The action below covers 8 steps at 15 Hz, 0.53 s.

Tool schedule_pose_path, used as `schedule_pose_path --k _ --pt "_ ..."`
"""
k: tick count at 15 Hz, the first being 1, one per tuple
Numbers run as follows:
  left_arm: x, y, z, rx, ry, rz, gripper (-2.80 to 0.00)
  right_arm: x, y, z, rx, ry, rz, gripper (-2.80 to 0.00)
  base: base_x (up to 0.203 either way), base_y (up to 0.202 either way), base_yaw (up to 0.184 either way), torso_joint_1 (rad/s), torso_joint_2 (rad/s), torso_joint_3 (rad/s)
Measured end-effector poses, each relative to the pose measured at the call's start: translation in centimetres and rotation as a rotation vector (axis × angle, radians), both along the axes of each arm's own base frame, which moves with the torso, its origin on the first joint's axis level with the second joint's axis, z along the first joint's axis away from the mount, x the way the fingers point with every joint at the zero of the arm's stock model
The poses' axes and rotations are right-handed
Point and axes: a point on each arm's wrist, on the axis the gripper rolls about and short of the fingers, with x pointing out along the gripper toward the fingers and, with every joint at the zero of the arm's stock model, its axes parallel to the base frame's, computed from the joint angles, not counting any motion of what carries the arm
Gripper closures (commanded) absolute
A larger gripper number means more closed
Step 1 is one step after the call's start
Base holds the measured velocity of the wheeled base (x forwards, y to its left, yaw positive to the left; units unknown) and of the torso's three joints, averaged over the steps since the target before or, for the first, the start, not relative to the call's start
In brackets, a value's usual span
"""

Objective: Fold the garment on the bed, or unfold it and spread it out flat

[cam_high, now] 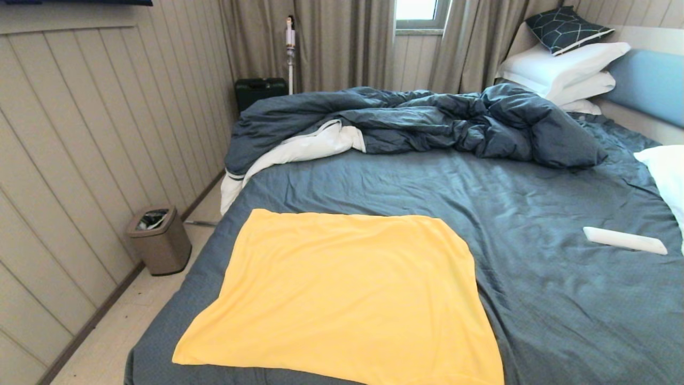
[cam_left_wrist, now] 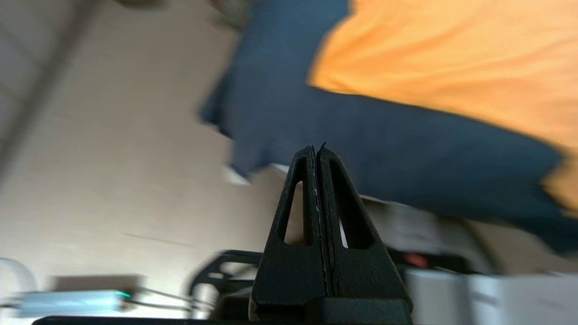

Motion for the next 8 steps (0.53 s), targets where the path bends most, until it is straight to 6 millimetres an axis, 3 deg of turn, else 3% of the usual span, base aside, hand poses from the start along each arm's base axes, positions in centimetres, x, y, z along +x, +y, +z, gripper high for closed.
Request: schedule_pose_path --k 3,5,8 --pt "0.3 0.1 -4.1 0.128 -0.104 0.035 0.0 0.6 0.1 -3.4 0.012 -0.188 0.002 0.0 0.0 0.0 0.0 0.0 0.0 0.0" --pt "0.9 0.1 -5.2 0.173 -0.21 0.033 0.0 0.9 0.1 -3.2 0.029 -0.352 0.006 0.0 0.0 0.0 0.0 0.0 0.0 0.0" --pt "1.2 0.0 -6.1 0.164 -0.258 -0.034 0.0 0.9 0.1 -2.9 0.016 -0.442 -0.007 0.0 0.0 0.0 0.0 0.0 0.0 0.0"
